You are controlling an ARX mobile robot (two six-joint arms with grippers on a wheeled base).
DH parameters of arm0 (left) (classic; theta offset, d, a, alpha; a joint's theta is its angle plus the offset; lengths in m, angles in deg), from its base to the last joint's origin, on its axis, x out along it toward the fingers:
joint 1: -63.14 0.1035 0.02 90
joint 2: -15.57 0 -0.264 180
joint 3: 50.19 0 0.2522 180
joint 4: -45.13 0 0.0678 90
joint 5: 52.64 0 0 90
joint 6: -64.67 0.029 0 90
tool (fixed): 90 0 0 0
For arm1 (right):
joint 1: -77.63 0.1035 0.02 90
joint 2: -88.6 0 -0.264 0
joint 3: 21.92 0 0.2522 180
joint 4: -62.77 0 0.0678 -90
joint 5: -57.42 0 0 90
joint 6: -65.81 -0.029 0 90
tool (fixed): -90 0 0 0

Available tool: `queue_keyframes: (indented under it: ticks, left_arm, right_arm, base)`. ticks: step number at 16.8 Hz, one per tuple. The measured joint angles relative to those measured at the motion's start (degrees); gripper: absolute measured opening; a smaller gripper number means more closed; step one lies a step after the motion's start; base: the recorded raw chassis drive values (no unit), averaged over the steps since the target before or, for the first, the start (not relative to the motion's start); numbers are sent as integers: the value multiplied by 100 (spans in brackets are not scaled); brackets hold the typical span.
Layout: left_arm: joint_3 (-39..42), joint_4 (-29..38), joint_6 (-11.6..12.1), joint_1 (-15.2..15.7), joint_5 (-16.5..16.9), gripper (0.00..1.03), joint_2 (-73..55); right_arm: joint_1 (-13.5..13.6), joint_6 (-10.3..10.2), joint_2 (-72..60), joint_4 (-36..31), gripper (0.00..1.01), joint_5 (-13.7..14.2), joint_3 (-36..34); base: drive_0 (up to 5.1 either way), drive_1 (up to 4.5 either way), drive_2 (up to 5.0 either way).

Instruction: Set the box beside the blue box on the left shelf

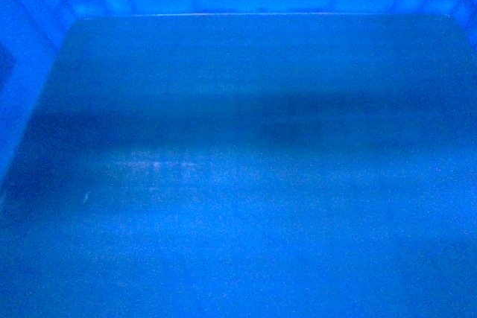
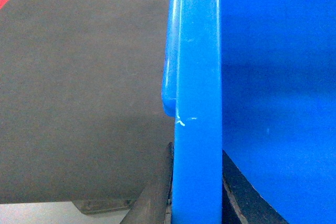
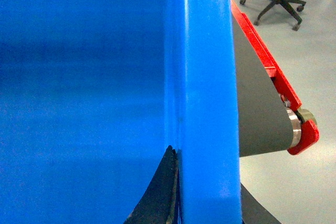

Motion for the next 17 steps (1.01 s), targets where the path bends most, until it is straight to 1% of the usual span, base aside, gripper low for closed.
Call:
queue_keyframes:
  ticks: [17]
  left_arm:
    - [0, -2, 0, 0, -2, 10, 0]
  right_arm:
    - [0, 0, 0, 0, 9, 0, 0]
  base:
    - [0, 0, 0]
